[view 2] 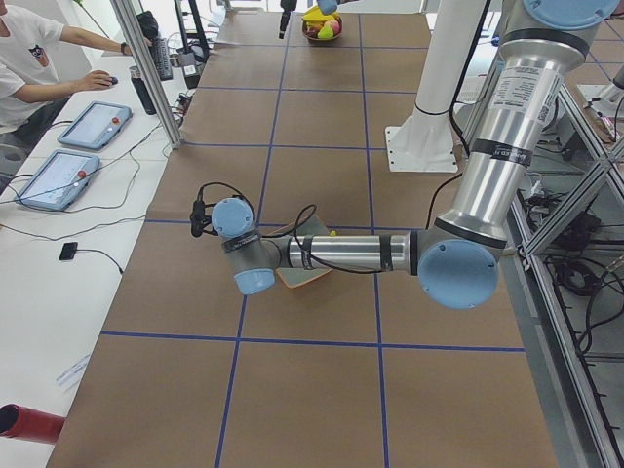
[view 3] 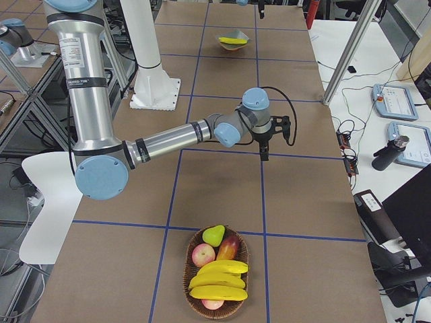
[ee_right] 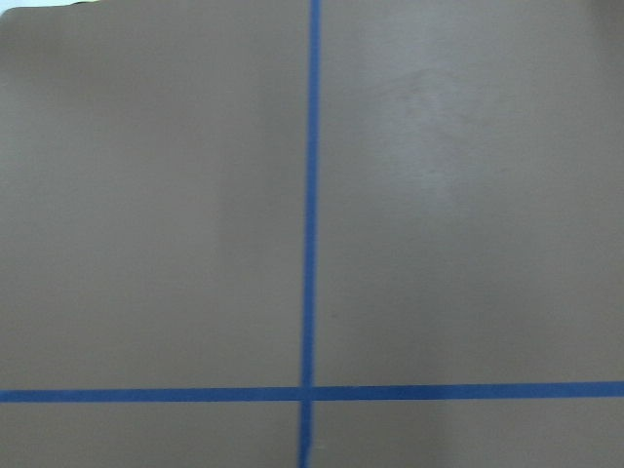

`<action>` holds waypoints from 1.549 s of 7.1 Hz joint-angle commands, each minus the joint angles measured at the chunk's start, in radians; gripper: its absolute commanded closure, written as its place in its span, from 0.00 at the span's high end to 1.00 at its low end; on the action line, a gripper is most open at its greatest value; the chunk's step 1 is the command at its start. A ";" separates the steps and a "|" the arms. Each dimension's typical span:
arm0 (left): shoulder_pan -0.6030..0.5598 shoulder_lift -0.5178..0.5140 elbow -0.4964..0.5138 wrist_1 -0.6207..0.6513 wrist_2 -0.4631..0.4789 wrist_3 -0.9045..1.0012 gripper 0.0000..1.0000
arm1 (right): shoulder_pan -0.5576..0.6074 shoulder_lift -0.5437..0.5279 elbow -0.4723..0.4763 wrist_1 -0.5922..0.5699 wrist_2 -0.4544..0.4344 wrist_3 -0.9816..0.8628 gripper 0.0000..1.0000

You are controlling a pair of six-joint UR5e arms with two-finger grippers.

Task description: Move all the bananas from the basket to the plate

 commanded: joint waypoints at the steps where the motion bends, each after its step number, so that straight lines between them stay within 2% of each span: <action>1: -0.025 0.006 0.001 0.004 0.156 0.041 0.82 | 0.102 -0.039 -0.062 -0.003 0.023 -0.160 1.00; 2: -0.028 0.007 0.002 0.036 0.179 0.174 0.82 | 0.148 -0.041 -0.100 -0.004 0.051 -0.232 1.00; 4: -0.086 0.007 -0.010 0.189 0.179 0.415 0.82 | 0.219 -0.073 -0.157 -0.006 0.056 -0.378 1.00; 6: -0.079 0.012 -0.013 0.269 0.179 0.495 0.82 | 0.306 -0.123 -0.234 -0.009 0.060 -0.569 1.00; 8: -0.071 0.013 -0.057 0.420 0.176 0.598 0.81 | 0.325 -0.124 -0.344 -0.007 0.040 -0.718 1.00; 10: -0.080 0.012 -0.102 0.568 0.175 0.735 0.81 | 0.349 -0.122 -0.401 -0.009 0.011 -0.777 1.00; 11: -0.080 0.013 -0.103 0.573 0.178 0.737 0.81 | 0.409 -0.117 -0.421 -0.057 0.017 -0.843 0.99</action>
